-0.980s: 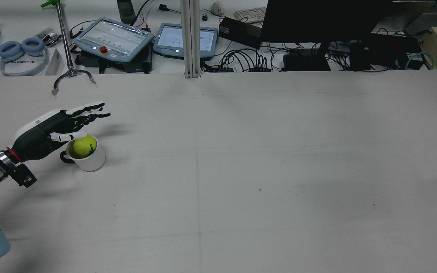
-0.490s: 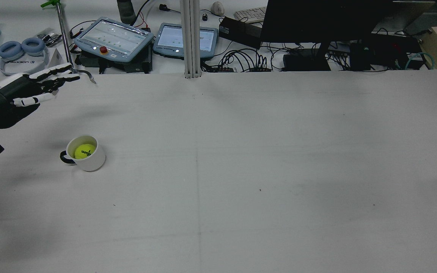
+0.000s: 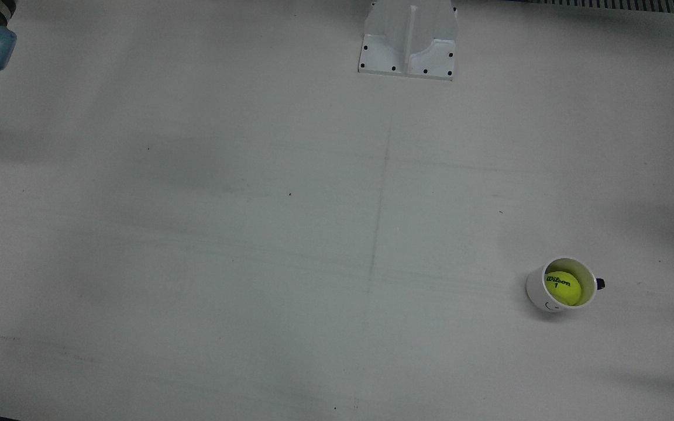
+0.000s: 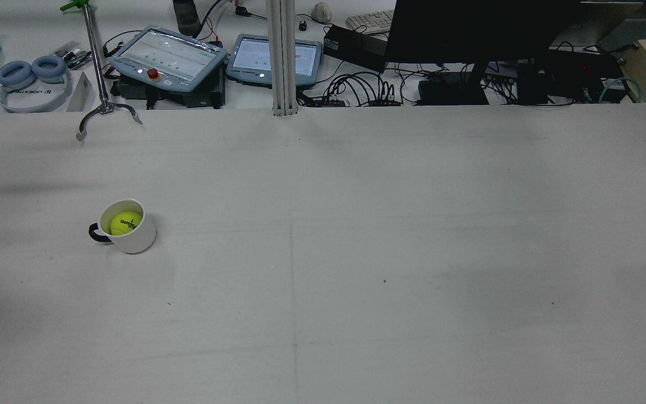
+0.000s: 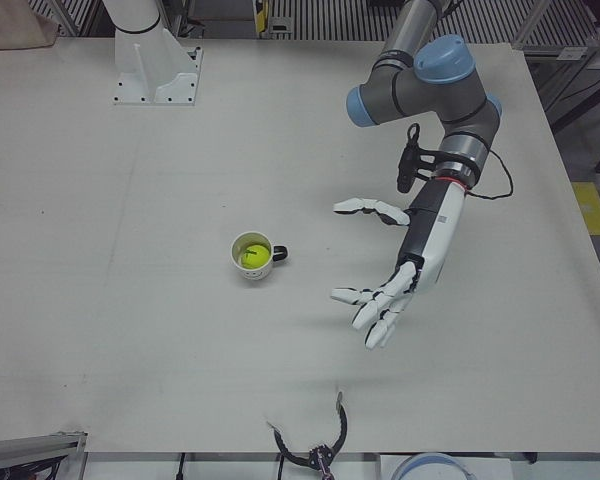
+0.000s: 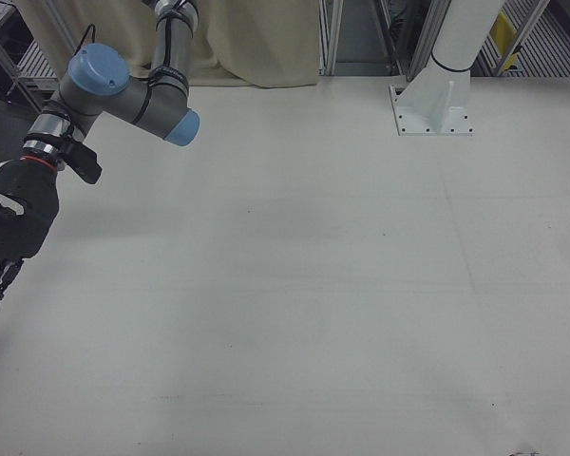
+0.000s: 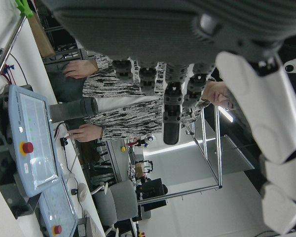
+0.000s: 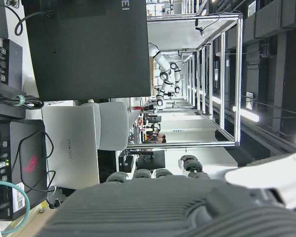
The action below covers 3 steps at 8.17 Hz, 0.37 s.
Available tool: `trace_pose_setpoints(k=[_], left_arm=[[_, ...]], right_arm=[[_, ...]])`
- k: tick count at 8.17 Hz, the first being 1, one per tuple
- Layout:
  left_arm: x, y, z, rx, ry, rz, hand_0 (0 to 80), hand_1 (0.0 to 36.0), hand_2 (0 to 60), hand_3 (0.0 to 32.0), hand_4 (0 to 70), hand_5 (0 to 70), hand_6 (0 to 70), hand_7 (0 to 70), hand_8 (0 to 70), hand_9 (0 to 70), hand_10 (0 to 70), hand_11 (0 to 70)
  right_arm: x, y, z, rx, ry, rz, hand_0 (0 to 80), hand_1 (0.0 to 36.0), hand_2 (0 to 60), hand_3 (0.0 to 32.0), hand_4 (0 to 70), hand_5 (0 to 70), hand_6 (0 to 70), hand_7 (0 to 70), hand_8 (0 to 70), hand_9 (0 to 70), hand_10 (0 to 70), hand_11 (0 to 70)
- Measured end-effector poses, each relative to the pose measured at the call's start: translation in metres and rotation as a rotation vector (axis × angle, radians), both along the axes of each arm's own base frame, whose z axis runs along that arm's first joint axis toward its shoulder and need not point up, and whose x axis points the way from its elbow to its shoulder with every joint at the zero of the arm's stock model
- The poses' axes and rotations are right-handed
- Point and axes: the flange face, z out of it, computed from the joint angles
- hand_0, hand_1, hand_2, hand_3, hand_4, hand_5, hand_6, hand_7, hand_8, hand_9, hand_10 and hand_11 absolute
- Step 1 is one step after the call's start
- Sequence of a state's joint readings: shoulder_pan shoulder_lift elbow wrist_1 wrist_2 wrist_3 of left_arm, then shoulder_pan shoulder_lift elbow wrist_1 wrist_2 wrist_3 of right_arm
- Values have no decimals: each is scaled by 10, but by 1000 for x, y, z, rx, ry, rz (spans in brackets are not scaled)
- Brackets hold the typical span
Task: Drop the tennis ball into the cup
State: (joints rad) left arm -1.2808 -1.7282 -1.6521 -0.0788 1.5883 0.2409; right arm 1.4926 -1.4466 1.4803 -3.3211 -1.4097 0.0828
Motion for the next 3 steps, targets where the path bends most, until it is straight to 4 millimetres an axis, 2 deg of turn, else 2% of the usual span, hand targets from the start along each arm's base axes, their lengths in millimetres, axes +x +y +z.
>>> trace_pose_setpoints(k=[1,2,3], left_arm=[[-24,6,16,-34,5,-31,449,110,215,0,218,75,289,235,95,94,46,73],[-41,17,34,-64,5,-53,451,98,227,0,220,106,460,216,133,95,56,88],[-53,27,46,-83,5,-71,455,103,222,0,222,100,418,223,124,95,56,89]], right_arm=[[0,0,0,0,0,0,0,0,0,0,0,0,0,0,0,0,0,0],[0,0,0,0,0,0,0,0,0,0,0,0,0,0,0,0,0,0],[0,0,0,0,0,0,0,0,0,0,0,0,0,0,0,0,0,0]])
